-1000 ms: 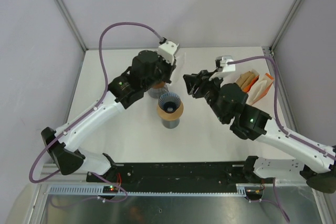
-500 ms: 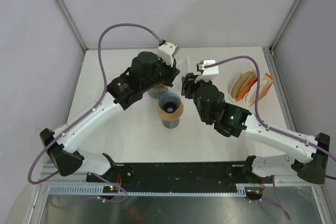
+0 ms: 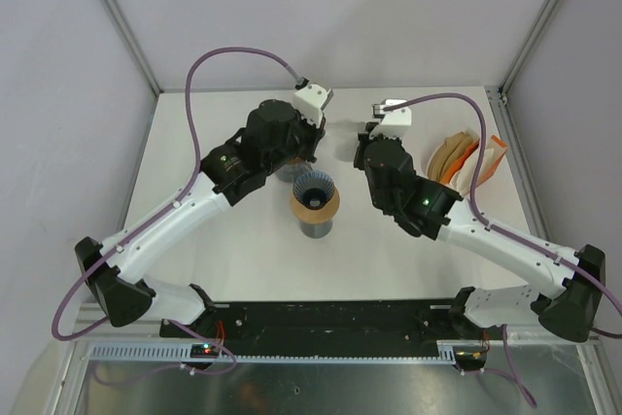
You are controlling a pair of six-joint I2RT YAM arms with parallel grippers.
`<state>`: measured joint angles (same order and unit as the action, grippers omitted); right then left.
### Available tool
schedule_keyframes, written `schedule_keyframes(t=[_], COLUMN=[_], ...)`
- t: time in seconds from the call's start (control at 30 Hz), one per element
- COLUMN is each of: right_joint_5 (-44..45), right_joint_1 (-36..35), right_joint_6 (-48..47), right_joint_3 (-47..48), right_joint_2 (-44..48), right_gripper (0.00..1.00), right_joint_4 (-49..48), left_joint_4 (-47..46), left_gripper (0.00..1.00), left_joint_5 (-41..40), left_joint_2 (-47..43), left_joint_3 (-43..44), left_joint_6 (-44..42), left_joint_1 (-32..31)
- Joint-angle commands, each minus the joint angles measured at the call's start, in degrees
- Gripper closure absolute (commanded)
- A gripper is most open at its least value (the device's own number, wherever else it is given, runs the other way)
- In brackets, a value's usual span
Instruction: Place the coffee filter in the dripper
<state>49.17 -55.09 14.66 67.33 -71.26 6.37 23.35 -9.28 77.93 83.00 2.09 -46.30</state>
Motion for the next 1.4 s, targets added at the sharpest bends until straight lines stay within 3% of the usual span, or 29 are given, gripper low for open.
schedule_keyframes(t=[0.0, 0.13, 0.3, 0.37, 0.57, 0.73, 0.77, 0.87, 0.97, 1.1, 1.37], right_joint_5=[2.72, -3.72, -13.43, -15.29, -14.9, -15.7, -17.84, -22.59, -27.21, -33.95, -42.53], right_joint_1=[1.84, 2.03, 2.04, 2.19, 3.97, 4.72, 4.81, 5.37, 6.2, 7.08, 7.9], right_joint_6=[-0.47, -2.47, -4.24, -4.14, -0.63, 0.26, 0.23, 1.42, 3.54, 5.96, 7.07], right_joint_3=[2.82, 2.87, 2.81, 2.85, 2.81, 3.16, 4.08, 8.2, 14.8, 24.41, 36.38], right_joint_2=[1.22, 0.93, -1.05, -1.57, -0.59, 2.15, 2.17, 0.31, -3.06, -8.76, -19.7], right_gripper=[1.0, 0.94, 0.72, 0.69, 0.97, 1.0, 1.0, 1.0, 1.0, 1.0, 1.0], right_joint_4=[1.36, -1.92, -5.29, -5.7, -3.06, 1.39, 3.0, 9.87, 20.06, 32.61, 47.77], left_joint_4=[-1.25, -1.26, -1.15, -0.99, 0.22, 2.23, 2.93, 6.35, 10.87, 15.63, 18.47], left_gripper=[1.0, 1.0, 1.0, 1.0, 1.0, 0.95, 0.9, 0.5, 0.23, 0.1, 0.04], left_joint_5=[-7.12, -4.39, 0.2, 1.71, 0.57, -0.06, 1.14, 4.51, 6.88, 8.69, 9.69], left_joint_2=[-3.01, -3.63, -3.73, -3.86, -4.4, -5.68, -5.86, -6.33, -7.11, -8.19, -10.32], left_joint_3=[-0.28, -0.59, -1.27, -1.33, -1.18, -1.75, -1.6, -0.11, 2.86, 6.91, 6.98], left_joint_6=[-6.72, -7.13, -5.77, -5.42, -6.7, -8.43, -8.6, -9.12, -9.06, -9.25, -9.53], left_joint_1=[0.22, 0.1, -0.35, -0.41, -0.01, 0.74, 0.76, 0.77, 0.89, 2.07, 7.07])
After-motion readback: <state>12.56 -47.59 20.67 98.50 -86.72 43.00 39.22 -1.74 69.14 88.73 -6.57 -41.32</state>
